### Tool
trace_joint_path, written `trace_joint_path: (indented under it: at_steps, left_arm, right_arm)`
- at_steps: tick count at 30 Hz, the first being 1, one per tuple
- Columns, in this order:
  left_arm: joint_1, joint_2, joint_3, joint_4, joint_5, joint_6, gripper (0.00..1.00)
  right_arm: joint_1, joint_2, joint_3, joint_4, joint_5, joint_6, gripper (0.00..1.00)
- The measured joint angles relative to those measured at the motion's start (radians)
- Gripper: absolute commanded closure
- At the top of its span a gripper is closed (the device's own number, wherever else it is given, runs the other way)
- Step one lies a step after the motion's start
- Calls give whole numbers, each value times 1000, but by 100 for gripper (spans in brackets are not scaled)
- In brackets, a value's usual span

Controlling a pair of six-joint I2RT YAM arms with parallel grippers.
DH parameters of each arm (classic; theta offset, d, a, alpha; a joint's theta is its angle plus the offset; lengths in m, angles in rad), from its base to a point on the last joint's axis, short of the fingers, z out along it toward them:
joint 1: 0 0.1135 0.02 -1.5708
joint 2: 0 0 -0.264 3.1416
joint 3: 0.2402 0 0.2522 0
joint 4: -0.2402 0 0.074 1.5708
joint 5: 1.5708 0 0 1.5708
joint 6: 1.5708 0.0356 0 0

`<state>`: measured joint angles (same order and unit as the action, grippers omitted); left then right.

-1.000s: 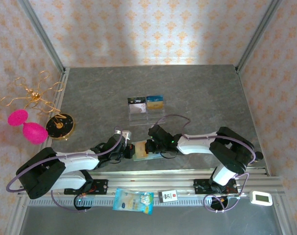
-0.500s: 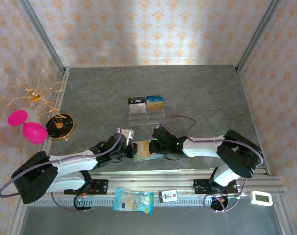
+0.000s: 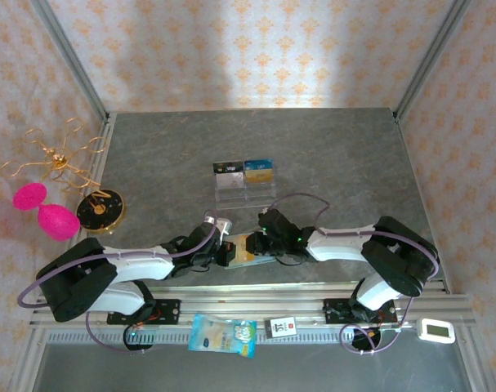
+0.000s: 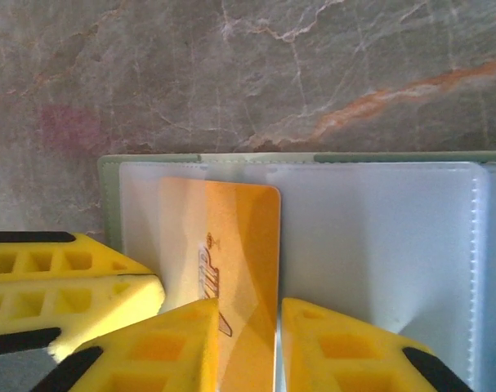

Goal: Take the credit cards out of the card holder

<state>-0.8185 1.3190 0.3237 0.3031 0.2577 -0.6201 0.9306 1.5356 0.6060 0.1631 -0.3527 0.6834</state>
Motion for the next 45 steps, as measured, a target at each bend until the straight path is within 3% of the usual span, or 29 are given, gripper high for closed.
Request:
trace_joint_path:
  at_steps: [5,11,22,27,29,34,39,45]
  left_arm:
    - [0,22,1,29,12,0,100]
    - [1,24,1,34,15,0,100]
    - [21,-10,3,0,26,2,100]
    - [74,-202,8,-1,31,-5,66]
    - [107,-271,11,45,38,-20,60]
    - [159,-359,4,258,45,-119,50]
    - [158,-356,-19,495,42,-231,49]
    - [158,-315,-19,649,41,-300,49]
  right_arm:
    - [-6,24,0,25,-30,-5,81]
    - [-13,14,-1,24,-26,-2,100]
    - [-68,-249,-87,-82,82,-24,100]
    - [-68,-433,-87,-63,121,-86,100]
    - [-68,-489,-87,-16,145,-95,100]
    - [-68,-558,-124,215,224,-63,100]
    - [-68,-541,-160,433,258,-2,100]
    - [-64,-498,-160,610,260,56,100]
